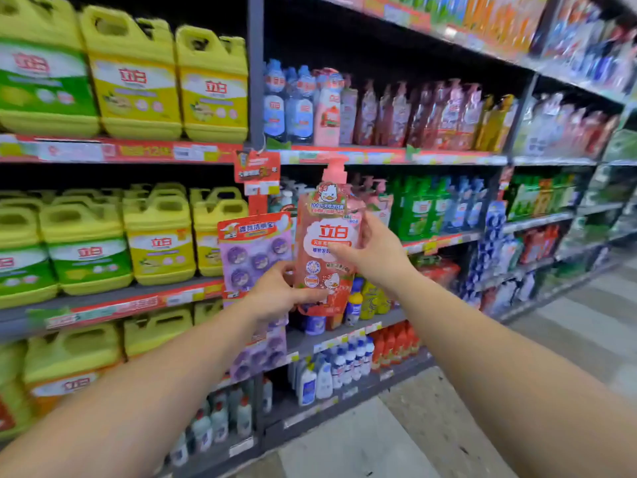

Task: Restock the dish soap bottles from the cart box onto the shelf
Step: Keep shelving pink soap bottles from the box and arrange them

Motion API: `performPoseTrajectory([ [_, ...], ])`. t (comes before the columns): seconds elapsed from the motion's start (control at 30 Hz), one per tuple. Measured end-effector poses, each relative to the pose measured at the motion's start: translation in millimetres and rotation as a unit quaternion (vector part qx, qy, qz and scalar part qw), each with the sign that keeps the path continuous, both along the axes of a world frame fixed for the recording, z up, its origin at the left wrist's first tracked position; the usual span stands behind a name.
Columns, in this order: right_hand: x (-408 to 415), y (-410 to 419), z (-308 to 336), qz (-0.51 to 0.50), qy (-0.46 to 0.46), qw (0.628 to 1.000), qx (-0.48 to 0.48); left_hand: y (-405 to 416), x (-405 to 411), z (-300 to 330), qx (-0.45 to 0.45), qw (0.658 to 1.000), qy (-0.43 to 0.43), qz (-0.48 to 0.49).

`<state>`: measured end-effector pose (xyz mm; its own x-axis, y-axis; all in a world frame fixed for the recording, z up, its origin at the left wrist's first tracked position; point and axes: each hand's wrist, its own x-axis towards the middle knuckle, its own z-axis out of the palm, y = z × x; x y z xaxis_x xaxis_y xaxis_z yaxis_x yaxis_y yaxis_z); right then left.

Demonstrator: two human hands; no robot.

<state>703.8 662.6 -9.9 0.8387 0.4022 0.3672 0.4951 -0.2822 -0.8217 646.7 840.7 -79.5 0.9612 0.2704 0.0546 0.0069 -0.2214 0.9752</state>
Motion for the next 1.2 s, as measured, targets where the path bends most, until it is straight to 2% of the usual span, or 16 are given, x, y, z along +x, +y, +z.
performPoseTrajectory([
  [0.13,41,-60,21,-0.053,-0.037,0.998,-0.005,-54,64,17,-0.019,0.998,-0.037,-0.057],
  [0.27,93,-96,36,-0.048,-0.054,0.997,-0.018,-84,129,34,-0.022,0.993,-0.065,-0.097],
  [0.43,186,-108,68,-0.072,-0.071,0.995,0.007,-97,229,71,-0.016,0.986,-0.1,-0.13],
  [0.63,317,-96,130,-0.071,-0.112,0.99,0.049,-90,355,146,0.02,0.98,-0.157,-0.117],
  [0.8,414,-86,153,-0.082,-0.152,0.981,0.092,-81,444,186,0.09,0.976,-0.186,-0.063],
  [1.0,528,-65,178,-0.011,-0.197,0.973,0.119,-65,539,221,0.158,0.965,-0.21,-0.003],
  [1.2,640,-41,189,0.066,-0.197,0.971,0.115,-54,622,237,0.197,0.964,-0.151,0.091],
])
